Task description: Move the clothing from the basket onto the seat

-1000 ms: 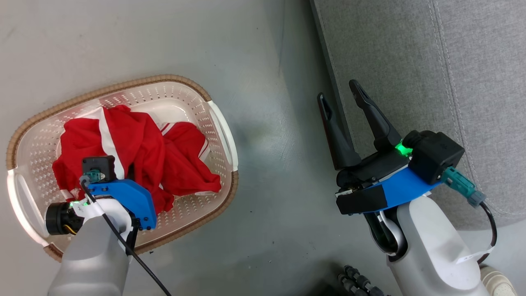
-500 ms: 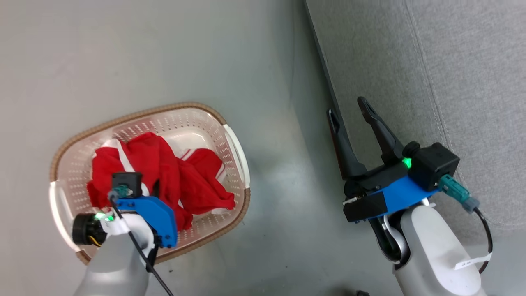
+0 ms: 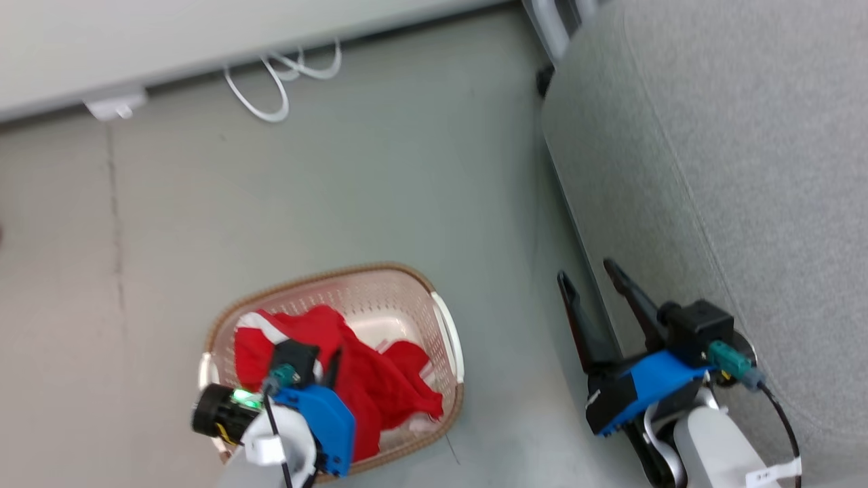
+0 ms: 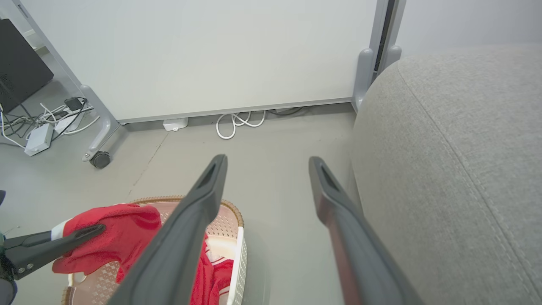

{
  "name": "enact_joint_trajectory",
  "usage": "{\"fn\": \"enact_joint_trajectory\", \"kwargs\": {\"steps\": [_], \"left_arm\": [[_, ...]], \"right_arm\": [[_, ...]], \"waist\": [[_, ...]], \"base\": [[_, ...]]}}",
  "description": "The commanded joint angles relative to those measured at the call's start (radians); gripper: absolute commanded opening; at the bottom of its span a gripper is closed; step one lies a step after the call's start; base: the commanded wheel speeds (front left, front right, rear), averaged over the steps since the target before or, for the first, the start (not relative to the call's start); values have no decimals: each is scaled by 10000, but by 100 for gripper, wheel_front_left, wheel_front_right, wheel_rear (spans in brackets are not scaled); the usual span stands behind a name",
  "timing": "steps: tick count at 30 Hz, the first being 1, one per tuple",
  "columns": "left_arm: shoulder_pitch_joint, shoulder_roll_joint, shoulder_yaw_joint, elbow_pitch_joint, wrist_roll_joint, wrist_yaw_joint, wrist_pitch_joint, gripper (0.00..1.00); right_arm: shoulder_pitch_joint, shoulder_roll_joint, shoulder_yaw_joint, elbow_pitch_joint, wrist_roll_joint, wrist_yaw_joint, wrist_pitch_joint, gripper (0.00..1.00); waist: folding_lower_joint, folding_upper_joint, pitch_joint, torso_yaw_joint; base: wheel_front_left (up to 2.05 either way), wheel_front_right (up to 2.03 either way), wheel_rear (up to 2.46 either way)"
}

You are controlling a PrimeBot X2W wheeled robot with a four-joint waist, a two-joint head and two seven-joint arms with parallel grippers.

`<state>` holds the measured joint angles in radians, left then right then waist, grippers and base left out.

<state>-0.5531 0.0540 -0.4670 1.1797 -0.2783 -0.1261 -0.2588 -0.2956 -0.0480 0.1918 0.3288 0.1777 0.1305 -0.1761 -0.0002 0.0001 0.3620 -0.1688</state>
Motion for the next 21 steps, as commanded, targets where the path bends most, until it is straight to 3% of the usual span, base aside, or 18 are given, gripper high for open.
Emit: {"fn": "enact_joint_trajectory", "kwargs": {"steps": [1, 14, 21], "left_arm": [[394, -41, -530, -472, -348, -68, -53, 0], [320, -38, -2807, -2245, -1752, -47, -65, 0], [-185, -36, -3487, -3117, -2239, -48, -61, 0]], "right_arm": [[396, -43, -64, 90, 96, 4, 158, 100], [1738, -41, -372, -7, 243, 4, 618, 100], [2113, -40, -508, -164, 247, 4, 756, 100]], "waist": [[2, -1, -1352, 647], [2, -1, -3477, 1342], [2, -1, -3856, 1600]], "base": [[0, 0, 0], [0, 0, 0], [0, 0, 0]]}}
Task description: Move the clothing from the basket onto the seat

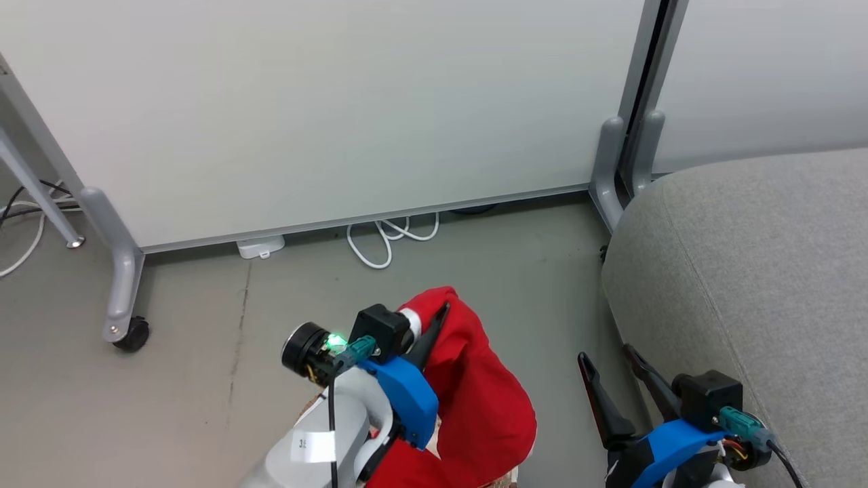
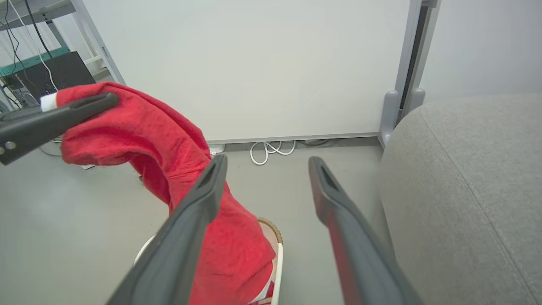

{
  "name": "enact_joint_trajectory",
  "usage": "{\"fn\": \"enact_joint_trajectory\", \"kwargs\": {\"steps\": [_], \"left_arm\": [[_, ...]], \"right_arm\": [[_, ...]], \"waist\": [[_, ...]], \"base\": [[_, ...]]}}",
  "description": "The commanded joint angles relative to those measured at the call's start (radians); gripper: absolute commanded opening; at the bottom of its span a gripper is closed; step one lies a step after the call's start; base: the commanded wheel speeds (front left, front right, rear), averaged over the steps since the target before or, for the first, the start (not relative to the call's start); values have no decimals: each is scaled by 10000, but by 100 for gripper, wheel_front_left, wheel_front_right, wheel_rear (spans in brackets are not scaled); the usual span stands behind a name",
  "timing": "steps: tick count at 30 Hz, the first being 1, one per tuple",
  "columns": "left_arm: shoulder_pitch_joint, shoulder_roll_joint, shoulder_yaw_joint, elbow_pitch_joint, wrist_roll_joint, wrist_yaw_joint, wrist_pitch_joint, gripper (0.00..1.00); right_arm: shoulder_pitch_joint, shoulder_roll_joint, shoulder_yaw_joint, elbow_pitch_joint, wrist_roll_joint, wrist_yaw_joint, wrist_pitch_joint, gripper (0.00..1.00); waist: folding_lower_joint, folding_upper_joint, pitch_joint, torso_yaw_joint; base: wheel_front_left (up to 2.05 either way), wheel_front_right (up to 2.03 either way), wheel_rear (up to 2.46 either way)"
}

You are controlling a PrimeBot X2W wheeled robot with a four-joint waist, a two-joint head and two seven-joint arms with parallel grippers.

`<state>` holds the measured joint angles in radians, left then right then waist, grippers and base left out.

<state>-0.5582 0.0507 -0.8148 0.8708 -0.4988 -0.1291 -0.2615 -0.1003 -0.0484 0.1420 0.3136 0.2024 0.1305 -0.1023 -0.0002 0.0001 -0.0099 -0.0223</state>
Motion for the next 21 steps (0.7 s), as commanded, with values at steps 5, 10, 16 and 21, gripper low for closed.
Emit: {"fn": "enact_joint_trajectory", "kwargs": {"steps": [5, 10, 16, 21], "left_arm": [[-660, 1, -510, -739, -298, -17, -36, 0], [-1209, -5, -970, -1322, -588, 60, 2, 0], [-1870, 2, -1513, -1851, -971, 174, 92, 0], [-2256, -1, -1937, -2063, -1346, 299, 148, 0]], "right_arm": [[360, -36, -78, -158, -45, 3, 113, 100], [486, -36, -95, -247, -72, 4, 215, 100], [457, -36, -14, -319, -56, 4, 311, 100], [490, -36, 98, -340, 1, 4, 333, 100]], "waist": [[2, -1, -313, 290], [2, -1, -410, 359], [2, -1, -481, 368], [2, -1, -541, 345]], "base": [[0, 0, 0], [0, 0, 0], [0, 0, 0], [0, 0, 0]]}}
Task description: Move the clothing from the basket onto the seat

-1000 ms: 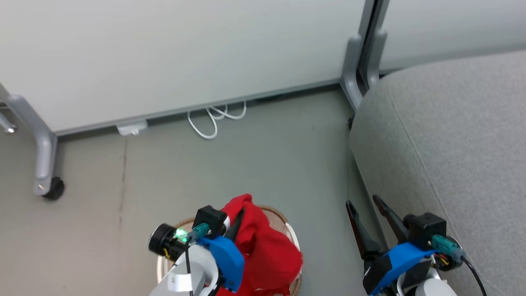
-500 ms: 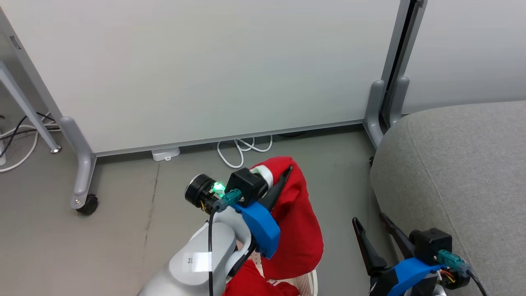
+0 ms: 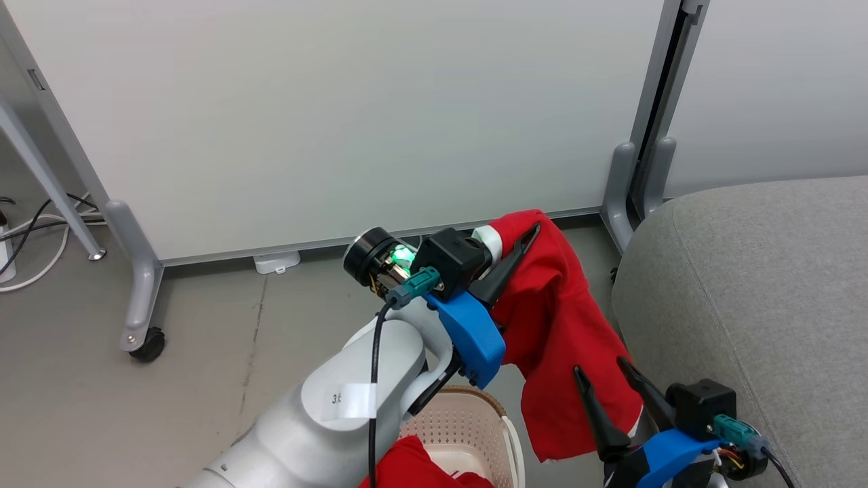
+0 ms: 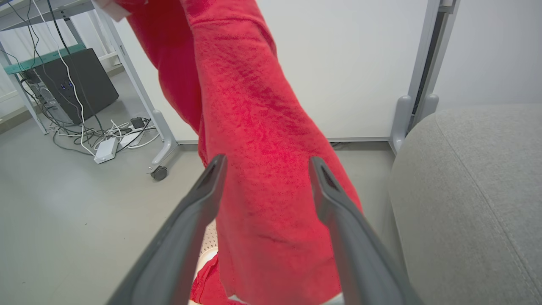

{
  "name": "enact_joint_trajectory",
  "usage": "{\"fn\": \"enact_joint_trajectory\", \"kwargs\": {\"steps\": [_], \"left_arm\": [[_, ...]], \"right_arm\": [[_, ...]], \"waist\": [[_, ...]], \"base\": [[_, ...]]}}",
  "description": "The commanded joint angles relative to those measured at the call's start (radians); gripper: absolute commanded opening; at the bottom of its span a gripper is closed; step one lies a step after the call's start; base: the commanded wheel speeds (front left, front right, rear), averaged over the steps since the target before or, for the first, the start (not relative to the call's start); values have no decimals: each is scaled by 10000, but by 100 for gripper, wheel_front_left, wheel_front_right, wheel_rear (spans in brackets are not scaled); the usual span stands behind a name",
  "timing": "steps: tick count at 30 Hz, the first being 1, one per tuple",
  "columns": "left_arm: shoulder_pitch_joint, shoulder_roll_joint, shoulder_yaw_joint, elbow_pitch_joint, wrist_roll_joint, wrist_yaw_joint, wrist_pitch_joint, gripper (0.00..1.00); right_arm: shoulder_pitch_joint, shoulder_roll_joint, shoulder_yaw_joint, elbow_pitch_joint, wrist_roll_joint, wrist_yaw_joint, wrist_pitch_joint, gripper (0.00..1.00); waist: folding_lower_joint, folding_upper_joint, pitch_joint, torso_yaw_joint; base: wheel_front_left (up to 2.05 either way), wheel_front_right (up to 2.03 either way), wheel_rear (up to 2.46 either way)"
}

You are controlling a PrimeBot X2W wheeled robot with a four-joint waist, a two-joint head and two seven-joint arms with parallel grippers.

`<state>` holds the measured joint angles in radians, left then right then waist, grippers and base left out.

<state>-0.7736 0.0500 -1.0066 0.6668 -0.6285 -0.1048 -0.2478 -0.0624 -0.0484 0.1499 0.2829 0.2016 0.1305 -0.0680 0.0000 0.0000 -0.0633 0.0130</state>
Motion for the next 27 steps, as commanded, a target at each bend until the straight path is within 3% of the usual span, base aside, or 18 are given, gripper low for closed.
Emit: {"fn": "enact_joint_trajectory", "kwargs": {"steps": [1, 12, 27], "left_arm": [[-157, 7, -95, -34, -114, 95, 11, 0], [-262, 6, -831, 176, -777, 247, -63, 0], [-486, 6, -1651, 55, -1434, 315, -121, 0]], "right_arm": [[108, -36, 45, -33, 14, 4, -2, 100], [-103, -36, 362, 48, 201, 4, 26, 100], [-1546, -36, 802, 626, -114, 4, 162, 100]], "waist": [[0, 0, -16, -23], [0, 0, -97, -141], [0, 0, 117, -37]], "base": [[0, 0, 0], [0, 0, 0], [0, 0, 0]]}}
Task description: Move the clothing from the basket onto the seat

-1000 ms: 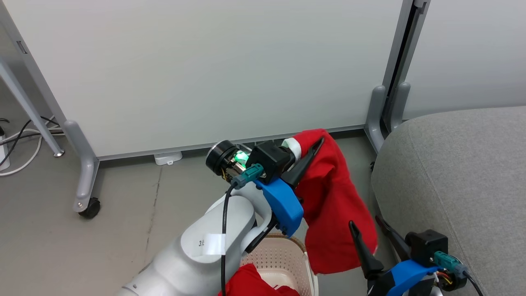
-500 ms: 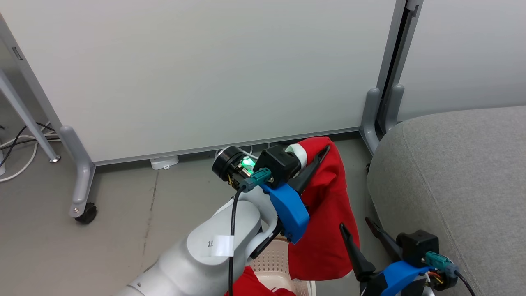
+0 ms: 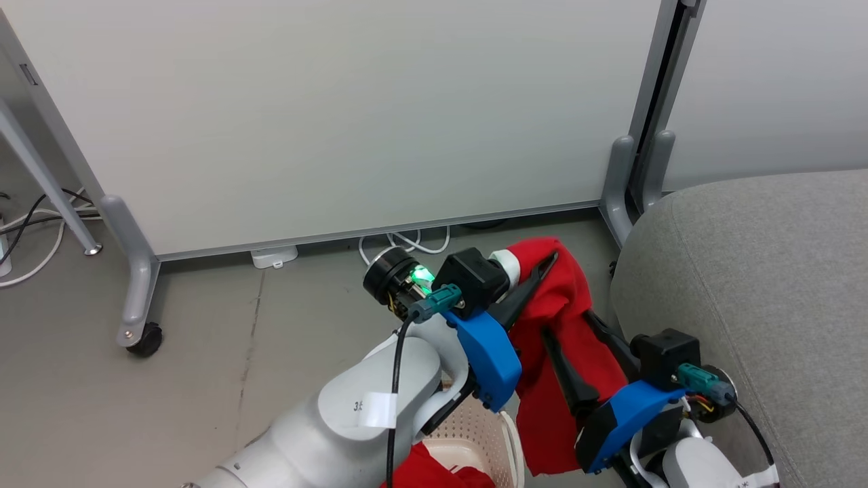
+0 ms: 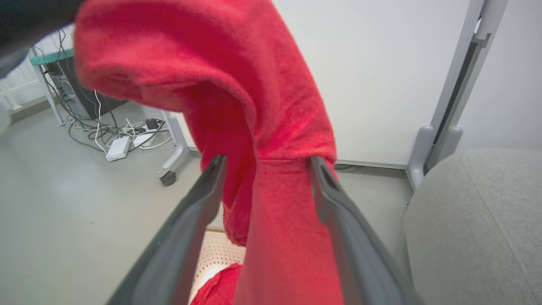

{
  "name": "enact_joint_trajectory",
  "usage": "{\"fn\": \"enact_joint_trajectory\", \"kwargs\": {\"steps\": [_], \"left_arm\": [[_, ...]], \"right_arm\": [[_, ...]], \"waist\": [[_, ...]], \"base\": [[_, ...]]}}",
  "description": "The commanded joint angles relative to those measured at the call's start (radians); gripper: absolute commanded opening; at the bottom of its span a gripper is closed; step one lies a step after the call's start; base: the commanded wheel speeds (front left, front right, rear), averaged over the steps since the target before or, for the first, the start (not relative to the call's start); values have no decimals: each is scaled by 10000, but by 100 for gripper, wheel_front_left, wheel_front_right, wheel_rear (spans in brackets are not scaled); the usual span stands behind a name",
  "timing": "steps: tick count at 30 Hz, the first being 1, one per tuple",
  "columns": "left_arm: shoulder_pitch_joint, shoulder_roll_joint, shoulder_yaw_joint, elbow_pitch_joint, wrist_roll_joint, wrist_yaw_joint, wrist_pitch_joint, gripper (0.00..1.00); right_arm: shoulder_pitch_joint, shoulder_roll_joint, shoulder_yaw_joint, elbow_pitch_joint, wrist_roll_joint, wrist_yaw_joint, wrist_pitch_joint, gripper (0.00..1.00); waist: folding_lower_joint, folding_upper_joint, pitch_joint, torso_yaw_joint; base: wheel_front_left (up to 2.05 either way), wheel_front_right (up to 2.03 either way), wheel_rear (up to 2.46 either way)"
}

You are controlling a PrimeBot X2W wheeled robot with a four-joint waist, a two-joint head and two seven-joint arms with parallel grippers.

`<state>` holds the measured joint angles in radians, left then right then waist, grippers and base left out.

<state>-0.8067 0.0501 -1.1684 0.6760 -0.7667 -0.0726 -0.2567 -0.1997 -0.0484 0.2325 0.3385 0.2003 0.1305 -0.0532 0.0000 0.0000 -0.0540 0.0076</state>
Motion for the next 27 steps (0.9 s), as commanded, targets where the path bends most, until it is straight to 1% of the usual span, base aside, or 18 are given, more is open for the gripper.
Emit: {"fn": "enact_joint_trajectory", "kwargs": {"steps": [1, 7, 13, 16, 22, 23, 24, 25, 27], "left_arm": [[-165, 4, -91, -65, -104, -18, -37, 0], [-227, 3, -404, -173, -346, -2, -58, 0], [-316, 3, -615, -191, -491, 77, -69, 0], [-350, 3, -678, -209, -534, 86, -79, 0], [-424, 4, -810, -304, -640, 92, -86, 0], [-421, 4, -831, -319, -656, 92, -88, 0], [-417, 6, -850, -333, -674, 90, -90, 0], [-418, 2, -863, -345, -698, 89, -91, 0], [-415, 2, -874, -323, -730, 86, -87, 0]], "right_arm": [[-263, -36, -34, 157, -123, 4, 11, 100], [-779, -36, -242, 810, -370, 3, 61, 100], [-1049, -35, -506, 1089, -440, 4, -37, 100], [-1182, -36, -403, 1268, -416, 3, 31, 100], [-1447, -36, 35, 1952, -10, 5, 123, 100], [-1478, -35, 138, 2050, 43, 5, 123, 48], [-1496, -33, 224, 2107, 102, 5, 78, 13], [-1504, -35, 330, 2179, 167, 5, 43, 0], [-1501, -36, 478, 2296, 275, 3, -28, 0]], "waist": [[0, 0, 37, 33], [0, 0, 84, 90], [0, 0, 87, 103], [0, 0, 87, 93], [0, 0, 98, 114], [0, 0, 100, 130], [0, 0, 101, 144], [0, 0, 106, 154], [0, 0, 116, 161]], "base": [[0, 0, 0], [0, 0, 0], [0, 0, 0], [0, 0, 0], [0, 0, 0], [0, 0, 0], [0, 0, 0], [0, 0, 0], [0, 0, 0]]}}
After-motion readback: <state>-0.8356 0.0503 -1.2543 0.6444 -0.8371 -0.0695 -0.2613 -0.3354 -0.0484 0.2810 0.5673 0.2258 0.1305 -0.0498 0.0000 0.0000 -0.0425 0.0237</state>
